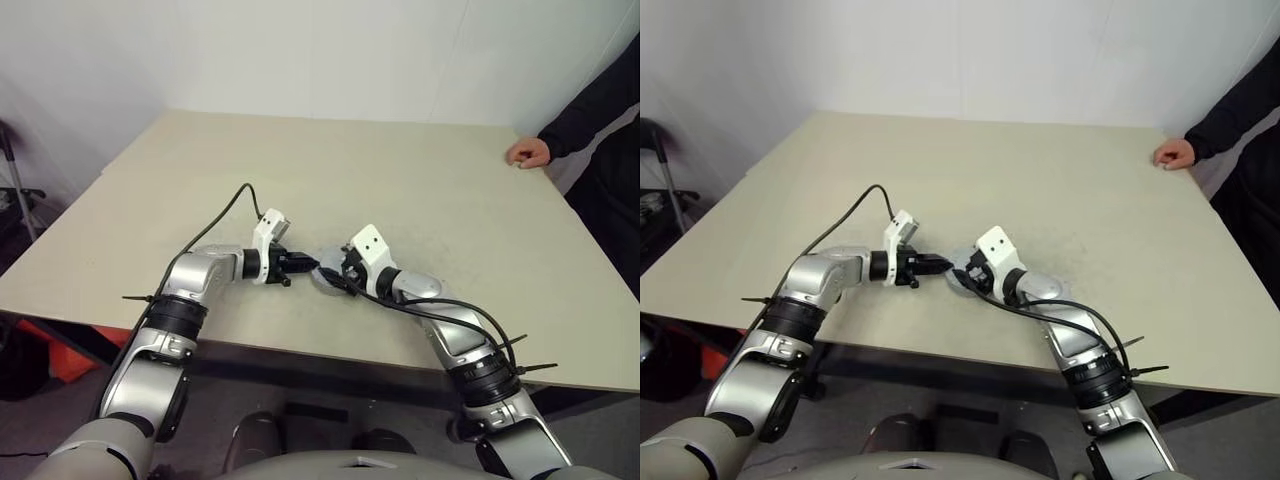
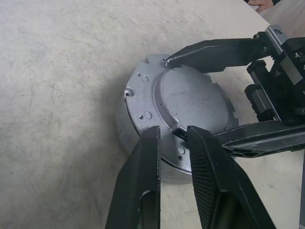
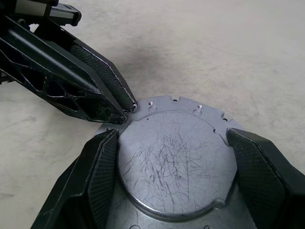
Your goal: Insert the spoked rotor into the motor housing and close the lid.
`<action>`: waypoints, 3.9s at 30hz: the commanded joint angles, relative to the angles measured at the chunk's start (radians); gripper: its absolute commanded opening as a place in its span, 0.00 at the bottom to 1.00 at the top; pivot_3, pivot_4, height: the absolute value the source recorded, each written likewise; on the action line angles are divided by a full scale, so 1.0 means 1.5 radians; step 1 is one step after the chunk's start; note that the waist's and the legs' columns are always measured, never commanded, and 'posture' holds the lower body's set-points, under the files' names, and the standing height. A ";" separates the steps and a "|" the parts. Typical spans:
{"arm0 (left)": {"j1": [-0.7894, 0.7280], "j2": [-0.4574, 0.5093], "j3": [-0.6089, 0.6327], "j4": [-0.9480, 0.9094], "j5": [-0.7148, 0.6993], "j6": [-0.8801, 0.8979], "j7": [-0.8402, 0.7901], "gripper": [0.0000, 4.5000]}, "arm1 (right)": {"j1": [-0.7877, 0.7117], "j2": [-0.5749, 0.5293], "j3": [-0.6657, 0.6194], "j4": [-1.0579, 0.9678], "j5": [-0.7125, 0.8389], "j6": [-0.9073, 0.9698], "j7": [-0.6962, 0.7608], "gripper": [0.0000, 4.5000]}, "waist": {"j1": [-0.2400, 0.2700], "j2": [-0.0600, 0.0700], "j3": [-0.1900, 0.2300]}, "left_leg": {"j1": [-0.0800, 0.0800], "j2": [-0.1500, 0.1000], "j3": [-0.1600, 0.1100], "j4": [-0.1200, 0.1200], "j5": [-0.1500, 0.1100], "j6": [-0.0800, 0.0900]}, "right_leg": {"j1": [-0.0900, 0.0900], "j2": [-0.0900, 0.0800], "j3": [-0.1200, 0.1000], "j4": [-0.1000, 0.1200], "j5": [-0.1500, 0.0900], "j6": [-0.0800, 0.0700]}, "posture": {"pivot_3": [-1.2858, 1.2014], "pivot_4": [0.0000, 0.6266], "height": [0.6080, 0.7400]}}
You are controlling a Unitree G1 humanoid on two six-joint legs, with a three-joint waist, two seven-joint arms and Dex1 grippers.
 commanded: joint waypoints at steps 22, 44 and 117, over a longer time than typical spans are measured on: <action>-0.018 0.005 -0.020 0.064 0.022 0.003 -0.015 0.21 | 0.006 -0.005 -0.083 -0.121 0.089 0.070 0.017 0.99 | 0.004 0.000 0.001 | -0.001 -0.002 0.000 -0.004 0.001 -0.001 | 0.000 0.000 0.002 0.000 0.000 0.000 | 0.52 0.00 1.00; -0.029 0.012 -0.028 0.057 0.001 0.006 -0.076 0.21 | -0.038 0.047 -0.221 -0.095 0.187 0.234 -0.117 0.99 | 0.004 0.000 0.001 | -0.009 -0.002 0.001 -0.006 0.002 -0.004 | -0.008 0.000 0.001 0.000 0.003 -0.006 | 0.52 0.00 1.00; -0.058 0.022 0.249 0.095 -0.164 0.089 0.015 0.21 | -0.260 0.287 -0.716 0.129 0.552 0.497 -0.343 0.47 | 0.015 0.001 0.003 | -0.021 -0.001 0.001 -0.004 0.008 -0.012 | -0.026 0.000 0.001 0.014 0.003 -0.009 | 0.52 0.00 1.00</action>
